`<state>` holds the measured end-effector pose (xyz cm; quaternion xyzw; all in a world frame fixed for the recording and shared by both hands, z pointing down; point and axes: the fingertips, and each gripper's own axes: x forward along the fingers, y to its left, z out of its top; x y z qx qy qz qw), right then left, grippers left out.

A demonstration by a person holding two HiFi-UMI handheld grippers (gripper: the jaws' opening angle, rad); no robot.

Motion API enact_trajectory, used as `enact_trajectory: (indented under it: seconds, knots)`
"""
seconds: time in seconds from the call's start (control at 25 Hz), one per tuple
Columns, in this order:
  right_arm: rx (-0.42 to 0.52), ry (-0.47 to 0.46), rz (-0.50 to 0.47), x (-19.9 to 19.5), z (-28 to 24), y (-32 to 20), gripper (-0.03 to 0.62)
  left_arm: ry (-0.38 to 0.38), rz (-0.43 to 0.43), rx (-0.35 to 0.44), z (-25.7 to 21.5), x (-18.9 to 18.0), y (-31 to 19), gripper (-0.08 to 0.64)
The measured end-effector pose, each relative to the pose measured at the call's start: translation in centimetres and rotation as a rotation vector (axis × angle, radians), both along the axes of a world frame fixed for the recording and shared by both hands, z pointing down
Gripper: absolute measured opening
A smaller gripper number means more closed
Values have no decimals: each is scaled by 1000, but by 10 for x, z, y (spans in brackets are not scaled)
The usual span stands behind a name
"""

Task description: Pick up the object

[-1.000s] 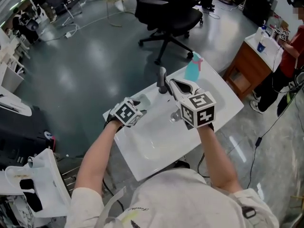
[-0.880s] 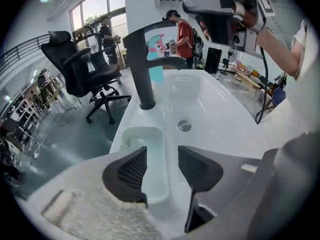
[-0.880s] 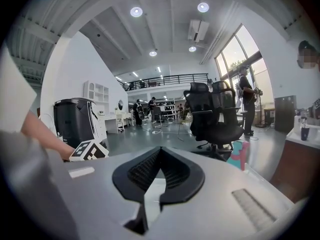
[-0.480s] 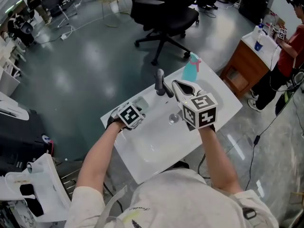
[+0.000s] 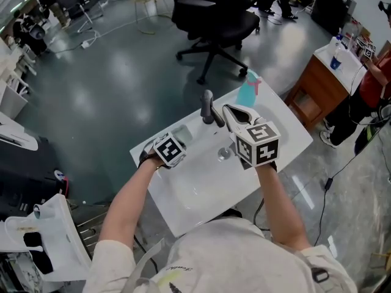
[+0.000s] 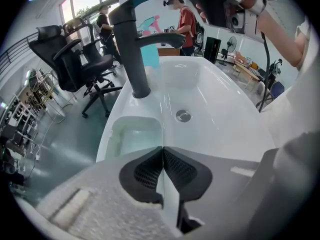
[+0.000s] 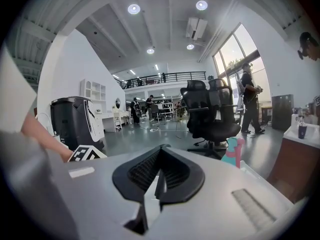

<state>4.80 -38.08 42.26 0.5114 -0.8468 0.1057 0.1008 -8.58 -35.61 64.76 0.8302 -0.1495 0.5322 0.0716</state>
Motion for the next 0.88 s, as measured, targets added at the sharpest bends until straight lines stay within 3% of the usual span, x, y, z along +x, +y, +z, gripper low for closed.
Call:
enact_trajectory:
  seconds: [0.2, 0.88]
  knots:
    - [1, -2, -20, -5, -3, 0, 3, 18, -43, -9, -2, -5, 6, 11]
    - [21, -16, -125, -35, -15, -5, 3, 138, -187, 171, -84, -17, -17, 11]
